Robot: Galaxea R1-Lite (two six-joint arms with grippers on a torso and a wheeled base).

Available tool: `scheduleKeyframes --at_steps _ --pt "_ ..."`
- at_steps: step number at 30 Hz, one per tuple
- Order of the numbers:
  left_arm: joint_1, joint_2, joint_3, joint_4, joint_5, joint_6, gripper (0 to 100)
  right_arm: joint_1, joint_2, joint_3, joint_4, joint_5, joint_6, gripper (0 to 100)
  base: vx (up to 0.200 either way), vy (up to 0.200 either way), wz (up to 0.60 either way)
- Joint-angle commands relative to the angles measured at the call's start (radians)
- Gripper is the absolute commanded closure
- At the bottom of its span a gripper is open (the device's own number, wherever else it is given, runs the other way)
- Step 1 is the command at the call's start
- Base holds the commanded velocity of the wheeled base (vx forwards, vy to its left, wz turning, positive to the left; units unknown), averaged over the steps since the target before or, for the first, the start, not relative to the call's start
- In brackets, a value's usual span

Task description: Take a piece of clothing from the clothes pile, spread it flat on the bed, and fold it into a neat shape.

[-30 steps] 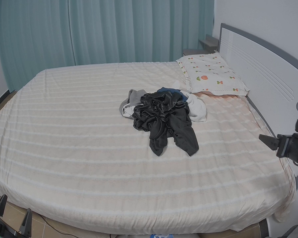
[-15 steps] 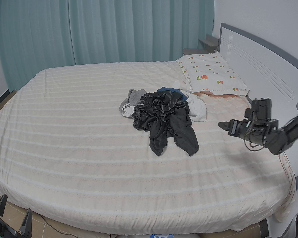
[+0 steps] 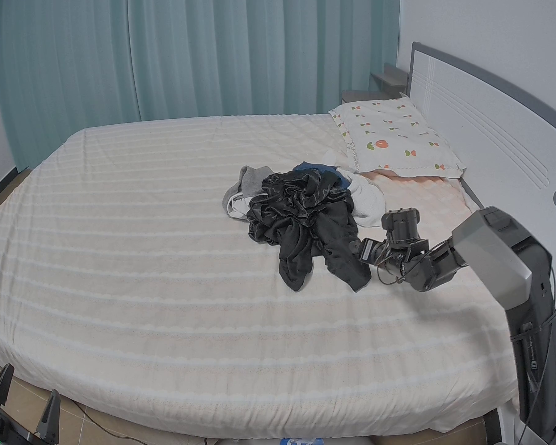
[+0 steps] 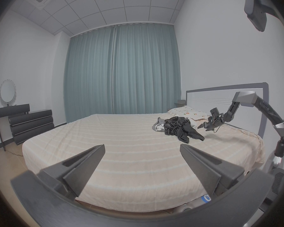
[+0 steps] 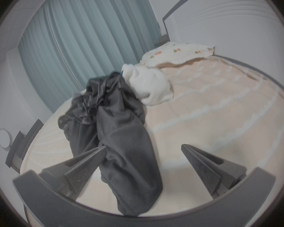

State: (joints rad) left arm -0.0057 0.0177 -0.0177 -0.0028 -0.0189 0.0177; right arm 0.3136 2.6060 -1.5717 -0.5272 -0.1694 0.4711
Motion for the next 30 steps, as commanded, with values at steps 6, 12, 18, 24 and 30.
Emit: scheduleKeyframes --at_steps 6,12,18,24,30 --pt "0.0 -0.012 0.018 0.0 0.001 -0.001 0 0.019 0.123 -0.114 0.009 -0.015 0.003 0 0.0 0.0 0.0" --pt "0.0 -0.012 0.018 0.0 0.001 -0.001 0 0.021 0.134 -0.148 0.009 -0.015 0.004 100 0.0 0.0 0.0" --pt "0.0 -0.01 0.018 0.001 0.002 -0.001 0 0.038 0.1 -0.113 -0.01 -0.01 0.006 100 0.0 0.0 0.0" --pt "0.001 -0.012 0.018 0.001 0.004 -0.001 0 0.044 0.04 -0.034 -0.014 0.005 0.011 100 0.0 0.0 0.0" --pt "0.001 -0.012 0.018 0.001 0.004 -0.001 0 0.045 -0.139 0.17 -0.122 0.12 0.106 100 0.0 0.0 0.0"
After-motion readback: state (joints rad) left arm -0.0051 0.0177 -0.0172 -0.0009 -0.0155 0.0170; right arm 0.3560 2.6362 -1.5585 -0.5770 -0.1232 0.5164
